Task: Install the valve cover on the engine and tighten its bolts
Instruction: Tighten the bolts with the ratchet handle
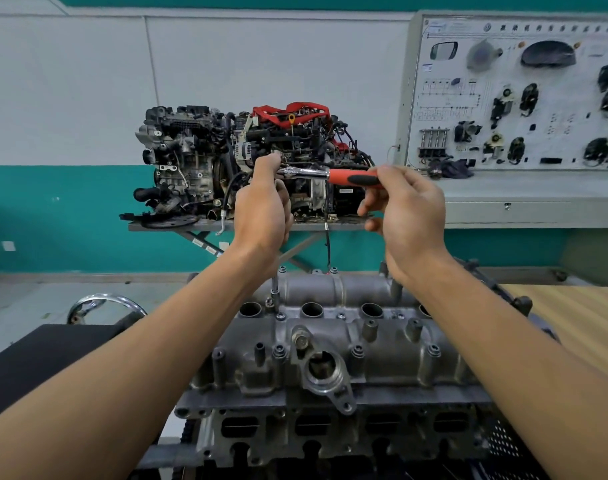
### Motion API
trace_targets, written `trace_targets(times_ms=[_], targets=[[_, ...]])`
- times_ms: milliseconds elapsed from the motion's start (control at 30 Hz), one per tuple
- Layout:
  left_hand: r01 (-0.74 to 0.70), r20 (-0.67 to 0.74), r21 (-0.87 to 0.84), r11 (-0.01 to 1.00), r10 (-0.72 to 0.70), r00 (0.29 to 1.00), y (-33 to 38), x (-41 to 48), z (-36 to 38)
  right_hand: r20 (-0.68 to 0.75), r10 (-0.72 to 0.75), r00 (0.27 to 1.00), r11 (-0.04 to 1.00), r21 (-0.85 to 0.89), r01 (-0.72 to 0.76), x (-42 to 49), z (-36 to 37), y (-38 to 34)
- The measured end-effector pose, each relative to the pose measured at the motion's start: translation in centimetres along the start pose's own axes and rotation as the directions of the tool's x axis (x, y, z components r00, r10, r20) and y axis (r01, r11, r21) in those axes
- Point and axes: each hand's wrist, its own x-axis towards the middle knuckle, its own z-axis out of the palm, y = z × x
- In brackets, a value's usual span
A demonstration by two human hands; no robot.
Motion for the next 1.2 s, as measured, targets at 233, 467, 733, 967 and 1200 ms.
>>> trace_targets(times_ms=[233,467,733,967,1200], targets=[[-0.014,-0.002,-0.035,0.999,0.014,1.000,0.3,-0.1,0.3,0.009,-0.046,0.999,0.999,0.013,0.046,-0.2,0.0,-0.5],[-0.021,0.014,-0.015,1.000,0.022,1.000,0.1,-0.2,0.3,0.007,-0.054,0.999,0.998,0.015,0.054,-0.2,-0.3,-0.2],[0.022,0.062,0.026,0.999,-0.024,0.998,-0.1,0.6,0.6,-0.015,-0.267,0.964,0.963,-0.054,0.266,-2.9,-0.2,-0.7],[-0.034,0.076,-0.030,0.999,0.036,0.996,0.5,0.6,0.5,0.056,-0.390,0.919,0.917,-0.072,0.393,-2.5,-0.7,0.3],[-0.009,0.058,0.042,0.999,0.007,0.998,0.1,0.6,1.5,-0.020,0.117,0.993,0.972,-0.202,-0.119,3.8,-0.6,2.2]])
